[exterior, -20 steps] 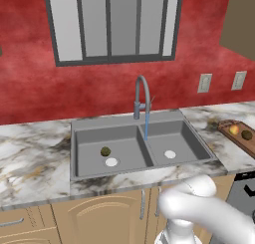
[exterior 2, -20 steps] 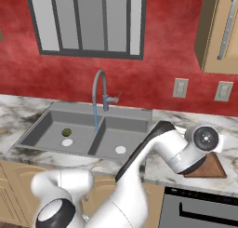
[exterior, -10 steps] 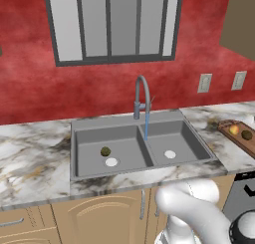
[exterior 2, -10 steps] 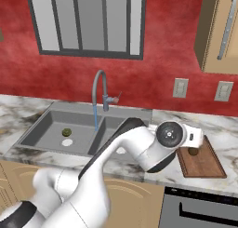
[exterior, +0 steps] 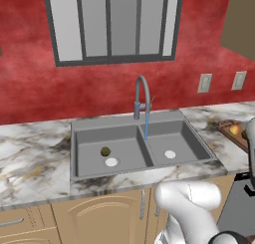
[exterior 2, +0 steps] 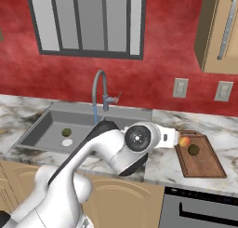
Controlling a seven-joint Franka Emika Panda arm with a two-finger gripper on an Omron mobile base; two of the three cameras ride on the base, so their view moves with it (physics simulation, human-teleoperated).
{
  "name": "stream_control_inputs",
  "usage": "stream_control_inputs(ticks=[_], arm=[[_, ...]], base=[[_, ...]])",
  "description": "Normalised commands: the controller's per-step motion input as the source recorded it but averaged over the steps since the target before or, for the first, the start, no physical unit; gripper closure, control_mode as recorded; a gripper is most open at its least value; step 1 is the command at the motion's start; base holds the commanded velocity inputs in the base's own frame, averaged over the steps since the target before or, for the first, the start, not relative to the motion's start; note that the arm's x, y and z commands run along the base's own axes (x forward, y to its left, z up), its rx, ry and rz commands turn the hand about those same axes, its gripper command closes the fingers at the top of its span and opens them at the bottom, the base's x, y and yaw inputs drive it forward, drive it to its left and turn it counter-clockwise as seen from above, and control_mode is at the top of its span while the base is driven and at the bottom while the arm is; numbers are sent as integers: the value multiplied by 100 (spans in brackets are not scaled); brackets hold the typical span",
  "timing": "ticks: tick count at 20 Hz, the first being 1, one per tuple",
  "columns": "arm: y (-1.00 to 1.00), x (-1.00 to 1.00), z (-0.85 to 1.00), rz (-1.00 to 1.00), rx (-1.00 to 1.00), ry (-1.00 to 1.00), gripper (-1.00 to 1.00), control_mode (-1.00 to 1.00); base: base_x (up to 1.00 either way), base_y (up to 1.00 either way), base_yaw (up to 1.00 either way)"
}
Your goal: Pick the kiwi, mango, kiwi from the sink and place them on the cutting board to airdry. Then turn off the sink faucet.
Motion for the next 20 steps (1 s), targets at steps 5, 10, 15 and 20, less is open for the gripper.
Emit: stream_control_inputs(ticks=[5, 10, 15, 20], arm=[[57, -8, 31, 10, 2, 15, -100, -100], [52, -3, 28, 14, 0, 31, -100, -100], [40, -2, 20, 15, 1, 33, -100, -100], [33, -16, 1, 12, 0, 8, -100, -100]], base=[[0, 0, 0], [0, 0, 0], [0, 0, 0], [0, 0, 0]])
